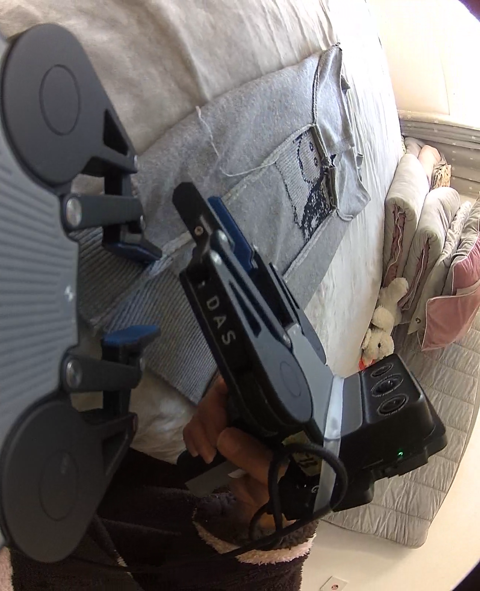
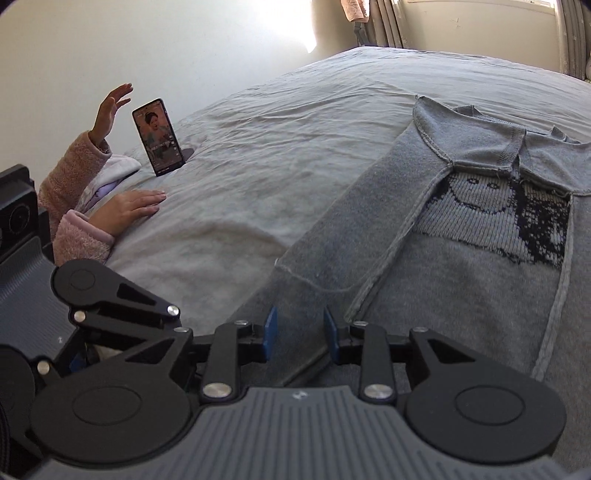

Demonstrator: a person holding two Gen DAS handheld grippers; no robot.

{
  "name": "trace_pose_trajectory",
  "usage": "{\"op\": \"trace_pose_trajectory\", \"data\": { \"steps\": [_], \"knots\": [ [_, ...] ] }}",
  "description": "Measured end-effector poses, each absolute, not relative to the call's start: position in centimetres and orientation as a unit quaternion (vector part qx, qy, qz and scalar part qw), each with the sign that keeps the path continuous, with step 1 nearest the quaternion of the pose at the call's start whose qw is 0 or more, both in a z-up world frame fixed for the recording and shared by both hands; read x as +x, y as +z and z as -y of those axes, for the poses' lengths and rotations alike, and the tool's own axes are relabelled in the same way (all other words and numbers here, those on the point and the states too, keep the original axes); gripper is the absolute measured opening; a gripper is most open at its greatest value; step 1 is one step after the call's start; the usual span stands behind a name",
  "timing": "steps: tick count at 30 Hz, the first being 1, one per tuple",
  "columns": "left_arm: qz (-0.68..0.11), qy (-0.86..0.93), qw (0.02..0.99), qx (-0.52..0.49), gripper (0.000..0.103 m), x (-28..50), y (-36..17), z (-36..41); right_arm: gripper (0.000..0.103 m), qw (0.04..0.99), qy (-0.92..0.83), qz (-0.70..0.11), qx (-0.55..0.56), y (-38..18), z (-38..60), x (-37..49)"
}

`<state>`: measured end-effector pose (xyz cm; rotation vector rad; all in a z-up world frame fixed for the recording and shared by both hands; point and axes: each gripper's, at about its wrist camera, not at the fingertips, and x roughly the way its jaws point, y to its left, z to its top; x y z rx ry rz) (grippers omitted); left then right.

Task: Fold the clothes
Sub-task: 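Move both tools back to the sweater's hem and open them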

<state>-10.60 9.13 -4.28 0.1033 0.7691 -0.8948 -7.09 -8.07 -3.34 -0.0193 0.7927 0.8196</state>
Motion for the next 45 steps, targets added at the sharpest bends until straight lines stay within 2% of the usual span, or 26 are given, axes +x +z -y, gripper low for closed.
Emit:
{"op": "trace_pose_trajectory", "data": {
  "steps": [6, 12, 20, 25, 32, 36, 40, 43, 45],
  "knots": [
    [-0.340, -0.441, 0.831, 0.024, 0.038, -12.2, -2.6, -10.1, 0.037, 0.856, 0.380, -0.350, -0.006, -1.7, 11.5, -9.5],
    [-0.319, -0.368, 0.873, -0.027, 0.037, -9.8, -2.7, -11.0, 0.038, 0.899, 0.311, -0.307, 0.036, -0.2, 16.6, -8.9],
    [-0.350, -0.325, 0.879, -0.017, 0.037, -8.6, -5.8, -9.9, 0.038, 0.911, 0.228, -0.338, 0.066, -3.4, 20.4, -7.7],
    [-0.340, -0.316, 0.886, -0.007, 0.037, -10.7, -5.8, -9.1, 0.039, 0.910, 0.231, -0.344, 0.004, -4.5, 19.6, -9.5],
    [-0.341, -0.321, 0.883, 0.015, 0.038, -13.7, -5.5, -7.6, 0.051, 0.904, 0.226, -0.360, -0.056, -4.2, 18.6, -11.2],
    [-0.348, -0.352, 0.868, 0.049, 0.040, -14.4, -4.3, -6.9, 0.060, 0.890, 0.222, -0.397, -0.042, -3.7, 18.8, -11.3],
    [-0.324, -0.383, 0.865, 0.016, 0.040, -13.9, -3.1, -7.7, 0.061, 0.880, 0.226, -0.416, -0.032, -3.2, 19.2, -11.4],
    [-0.301, -0.377, 0.875, -0.020, 0.047, -12.6, -2.3, -7.9, 0.061, 0.877, 0.220, -0.427, 0.001, -2.7, 20.1, -11.1],
    [-0.298, -0.362, 0.883, -0.036, 0.059, -11.1, -2.0, -7.4, 0.062, 0.879, 0.209, -0.427, 0.017, -2.4, 20.7, -10.9]
  ]
}}
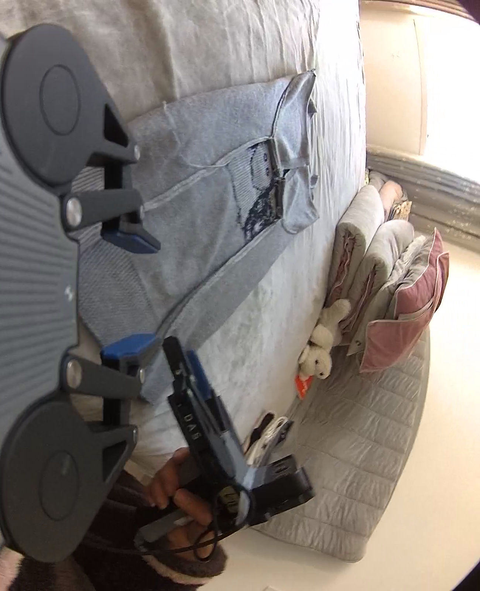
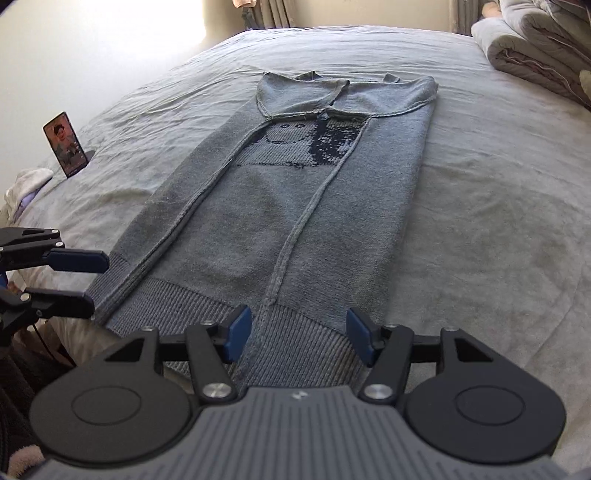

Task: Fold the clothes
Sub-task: 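Move both tools back to the sweater's hem and open them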

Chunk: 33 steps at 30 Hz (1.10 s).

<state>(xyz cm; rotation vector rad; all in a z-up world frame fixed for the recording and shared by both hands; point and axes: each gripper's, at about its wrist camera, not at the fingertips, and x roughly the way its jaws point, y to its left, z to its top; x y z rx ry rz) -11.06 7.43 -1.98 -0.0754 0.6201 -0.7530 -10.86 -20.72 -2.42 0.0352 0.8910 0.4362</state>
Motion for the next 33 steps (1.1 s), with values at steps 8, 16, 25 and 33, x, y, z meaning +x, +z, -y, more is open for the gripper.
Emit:
{"op": "trace_pose_trajectory", "data": {
  "steps": [8, 16, 25, 33],
  "knots": [
    [-0.355, -0.216, 0.908, -0.045, 0.061, -5.5, -3.1, -3.6, 0.066, 0.901, 0.134, -0.411, -0.027, -2.0, 20.7, -10.2],
    [-0.408, -0.112, 0.904, -0.055, 0.072, -3.9, -4.1, -3.4, 0.081, 0.912, 0.124, -0.392, -0.014, -1.7, 20.6, -9.6],
    [-0.407, -0.107, 0.905, -0.061, 0.078, -3.9, -3.3, -2.8, 0.082, 0.903, 0.078, -0.423, 0.001, -3.2, 20.9, -8.2],
    [-0.406, -0.106, 0.905, -0.071, 0.079, -3.9, -3.0, -2.8, 0.086, 0.902, 0.067, -0.427, 0.014, -3.6, 21.3, -7.9]
  ]
}}
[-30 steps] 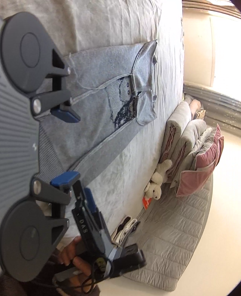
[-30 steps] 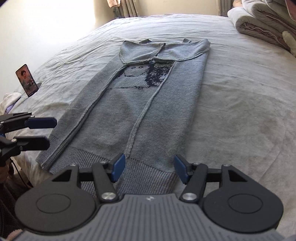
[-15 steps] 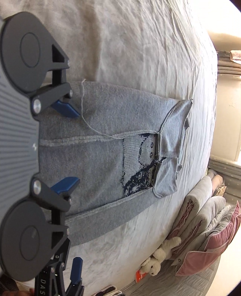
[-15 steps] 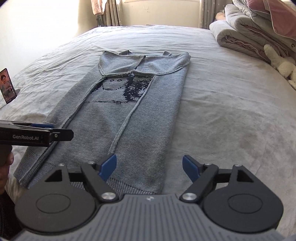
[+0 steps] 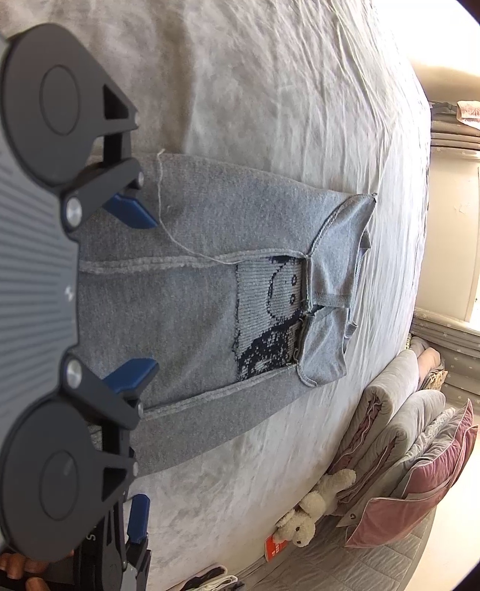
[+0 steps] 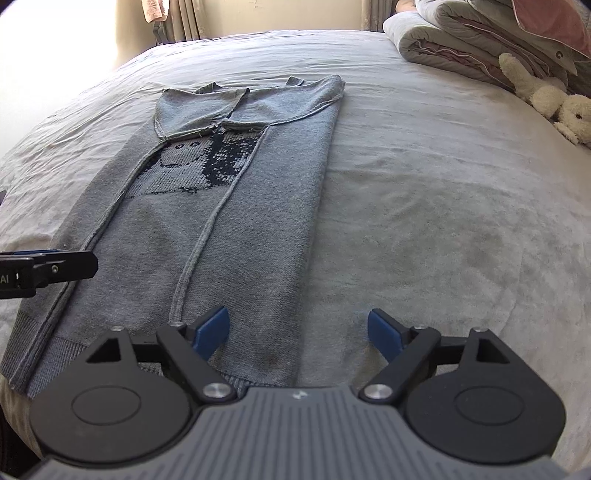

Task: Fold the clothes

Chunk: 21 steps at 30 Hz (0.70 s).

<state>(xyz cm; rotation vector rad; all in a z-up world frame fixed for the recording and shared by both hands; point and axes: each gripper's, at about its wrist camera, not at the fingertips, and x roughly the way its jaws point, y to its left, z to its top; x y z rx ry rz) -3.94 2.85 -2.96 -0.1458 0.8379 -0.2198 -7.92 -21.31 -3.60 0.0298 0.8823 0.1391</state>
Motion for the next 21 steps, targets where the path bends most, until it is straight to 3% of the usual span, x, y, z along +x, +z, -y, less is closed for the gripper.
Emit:
{"op": "trace_pose_trajectory", "data": {
  "steps": [21],
  "knots": [
    [-0.406, -0.109, 0.904, -0.079, 0.079, -3.90, -2.80, -2.91, 0.092, 0.900, 0.065, -0.430, 0.017, -3.76, 21.63, -8.06]
  ]
}}
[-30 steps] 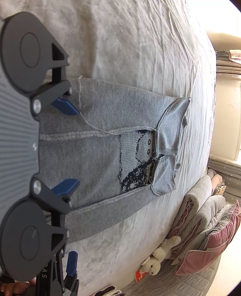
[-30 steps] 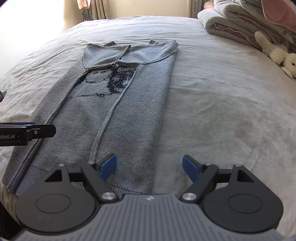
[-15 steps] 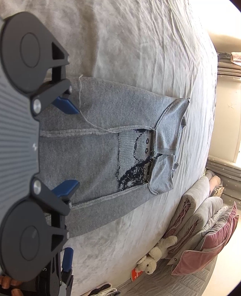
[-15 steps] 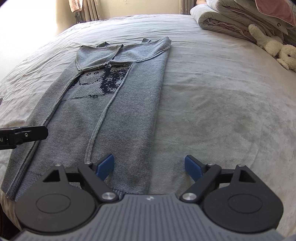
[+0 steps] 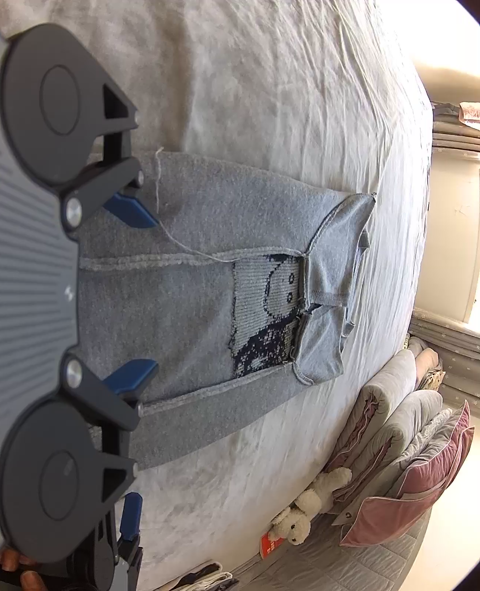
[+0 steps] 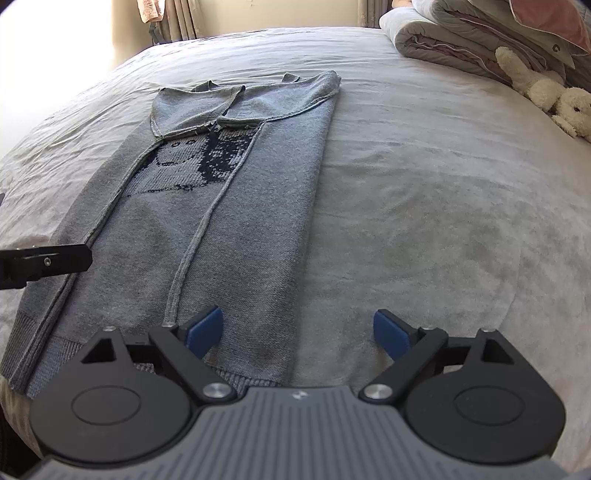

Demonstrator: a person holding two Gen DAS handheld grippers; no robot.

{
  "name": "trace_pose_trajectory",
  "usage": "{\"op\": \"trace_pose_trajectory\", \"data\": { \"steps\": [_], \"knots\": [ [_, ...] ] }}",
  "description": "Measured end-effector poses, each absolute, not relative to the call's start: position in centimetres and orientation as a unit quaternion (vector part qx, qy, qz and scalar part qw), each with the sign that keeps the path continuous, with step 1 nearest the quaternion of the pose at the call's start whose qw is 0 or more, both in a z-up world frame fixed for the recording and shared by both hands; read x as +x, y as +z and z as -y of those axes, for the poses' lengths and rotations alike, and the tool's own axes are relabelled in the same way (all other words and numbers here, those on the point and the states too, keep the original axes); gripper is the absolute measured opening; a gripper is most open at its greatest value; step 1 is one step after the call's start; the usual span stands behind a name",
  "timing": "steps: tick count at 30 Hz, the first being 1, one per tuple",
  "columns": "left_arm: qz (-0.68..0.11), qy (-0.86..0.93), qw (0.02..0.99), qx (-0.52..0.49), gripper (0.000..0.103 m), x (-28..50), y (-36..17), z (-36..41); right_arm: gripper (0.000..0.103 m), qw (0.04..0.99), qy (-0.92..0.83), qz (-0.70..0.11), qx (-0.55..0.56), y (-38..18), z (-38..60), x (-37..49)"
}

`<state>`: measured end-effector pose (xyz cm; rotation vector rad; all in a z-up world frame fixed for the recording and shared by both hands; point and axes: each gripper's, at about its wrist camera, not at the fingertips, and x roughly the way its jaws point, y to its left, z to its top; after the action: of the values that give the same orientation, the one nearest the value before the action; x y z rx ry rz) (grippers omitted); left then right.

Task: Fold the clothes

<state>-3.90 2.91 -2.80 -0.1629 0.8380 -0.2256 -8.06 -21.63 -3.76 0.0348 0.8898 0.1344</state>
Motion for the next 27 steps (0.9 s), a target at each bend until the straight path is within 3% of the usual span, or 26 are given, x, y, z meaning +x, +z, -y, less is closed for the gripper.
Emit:
{"op": "trace_pose_trajectory", "data": {
  "steps": [27],
  "knots": [
    [-0.413, -0.106, 0.902, -0.072, 0.079, -3.60, -3.43, -2.55, 0.094, 0.899, 0.067, -0.433, 0.021, -3.94, 22.49, -8.84]
  ]
}}
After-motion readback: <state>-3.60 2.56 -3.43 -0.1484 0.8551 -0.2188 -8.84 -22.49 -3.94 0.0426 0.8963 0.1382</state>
